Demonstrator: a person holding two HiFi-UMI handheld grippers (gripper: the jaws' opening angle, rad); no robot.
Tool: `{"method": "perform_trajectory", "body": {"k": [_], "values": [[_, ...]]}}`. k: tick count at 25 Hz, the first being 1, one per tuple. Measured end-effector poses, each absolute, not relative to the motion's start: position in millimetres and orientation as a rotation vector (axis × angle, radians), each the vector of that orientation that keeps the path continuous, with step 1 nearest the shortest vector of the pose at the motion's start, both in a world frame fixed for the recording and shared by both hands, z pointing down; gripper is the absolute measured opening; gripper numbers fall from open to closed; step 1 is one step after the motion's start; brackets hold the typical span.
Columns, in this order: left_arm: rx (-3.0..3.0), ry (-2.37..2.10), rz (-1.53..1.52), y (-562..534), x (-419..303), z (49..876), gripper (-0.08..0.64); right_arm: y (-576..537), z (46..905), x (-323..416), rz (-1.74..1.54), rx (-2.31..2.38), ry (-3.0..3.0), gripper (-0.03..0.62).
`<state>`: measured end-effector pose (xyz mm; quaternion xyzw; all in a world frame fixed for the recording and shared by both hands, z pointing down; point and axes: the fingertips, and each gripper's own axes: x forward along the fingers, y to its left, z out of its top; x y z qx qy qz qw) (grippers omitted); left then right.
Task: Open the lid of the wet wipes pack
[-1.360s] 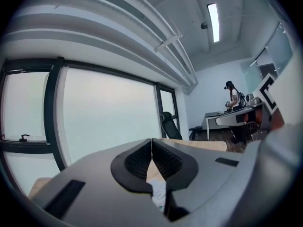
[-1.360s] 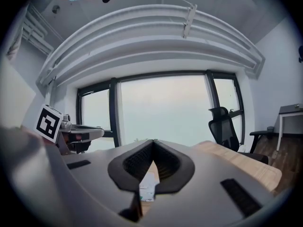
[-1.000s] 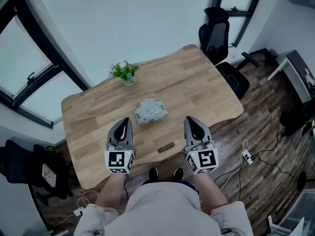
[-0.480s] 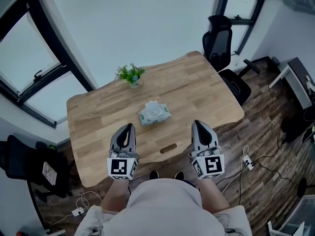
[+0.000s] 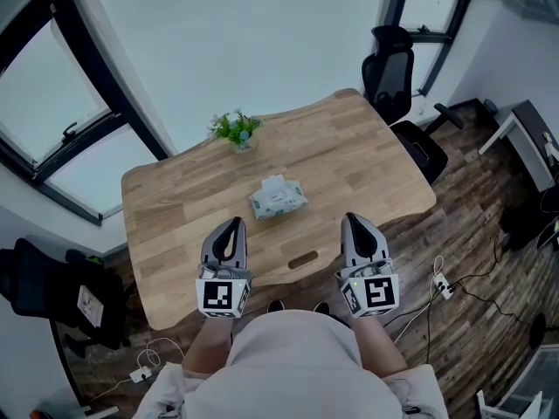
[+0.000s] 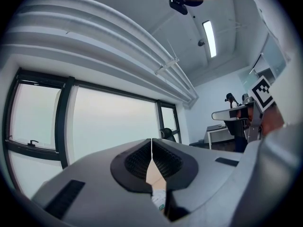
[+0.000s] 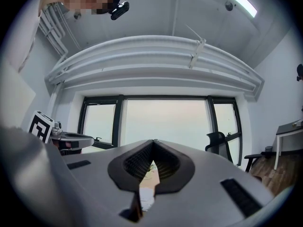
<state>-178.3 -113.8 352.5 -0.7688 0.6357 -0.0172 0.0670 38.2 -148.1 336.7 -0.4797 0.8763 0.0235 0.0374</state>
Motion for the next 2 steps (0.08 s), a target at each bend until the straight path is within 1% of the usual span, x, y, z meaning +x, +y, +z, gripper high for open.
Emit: {"method": "perform_trajectory", "body": {"k": [2], "values": [[-2.312, 1.918, -0.052, -112.8, -181.3, 352.6, 0.023, -147.6, 337.4, 33.5, 0.07, -1.463, 2.689, 0.006]]}}
